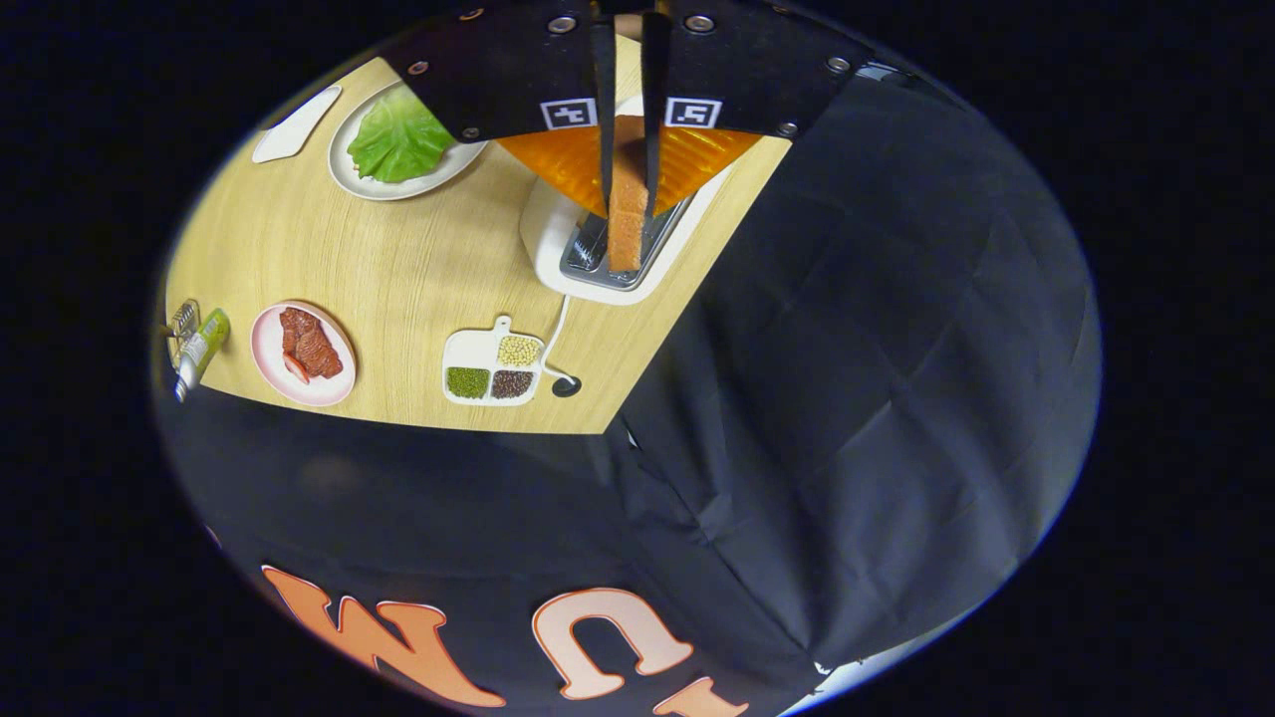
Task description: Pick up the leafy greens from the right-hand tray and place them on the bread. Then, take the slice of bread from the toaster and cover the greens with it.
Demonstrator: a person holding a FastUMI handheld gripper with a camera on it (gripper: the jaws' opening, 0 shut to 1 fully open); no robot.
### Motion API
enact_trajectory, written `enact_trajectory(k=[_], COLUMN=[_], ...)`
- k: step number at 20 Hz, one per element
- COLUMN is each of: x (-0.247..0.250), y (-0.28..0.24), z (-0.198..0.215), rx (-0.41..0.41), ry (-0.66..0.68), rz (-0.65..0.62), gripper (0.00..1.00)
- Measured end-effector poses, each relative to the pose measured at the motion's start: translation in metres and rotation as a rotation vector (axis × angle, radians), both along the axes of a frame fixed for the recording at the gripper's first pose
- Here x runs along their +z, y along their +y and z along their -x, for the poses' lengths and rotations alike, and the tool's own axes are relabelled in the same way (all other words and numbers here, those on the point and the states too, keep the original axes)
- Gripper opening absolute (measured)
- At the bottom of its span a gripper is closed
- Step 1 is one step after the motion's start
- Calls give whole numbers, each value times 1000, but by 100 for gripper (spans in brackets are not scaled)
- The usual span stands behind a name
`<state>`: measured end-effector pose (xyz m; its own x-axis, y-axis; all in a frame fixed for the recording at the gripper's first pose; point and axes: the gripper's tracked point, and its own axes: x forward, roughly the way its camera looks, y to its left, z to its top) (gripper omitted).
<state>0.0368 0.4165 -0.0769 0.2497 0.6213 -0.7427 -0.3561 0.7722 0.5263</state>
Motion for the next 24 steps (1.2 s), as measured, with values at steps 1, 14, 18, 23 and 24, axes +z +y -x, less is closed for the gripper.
enact_trajectory(k=[1, 14, 18, 23, 24], x=[3, -43, -72, -99, -104], y=[-7, -99, -124, -142, -144], z=[0, 25, 30, 39, 42], rx=[0, -64, -89, -94, -91], ry=[-4, 27, 62, 81, 82], rz=[-8, -48, -59, -76, -79], gripper=[11, 11, 11, 11, 11])
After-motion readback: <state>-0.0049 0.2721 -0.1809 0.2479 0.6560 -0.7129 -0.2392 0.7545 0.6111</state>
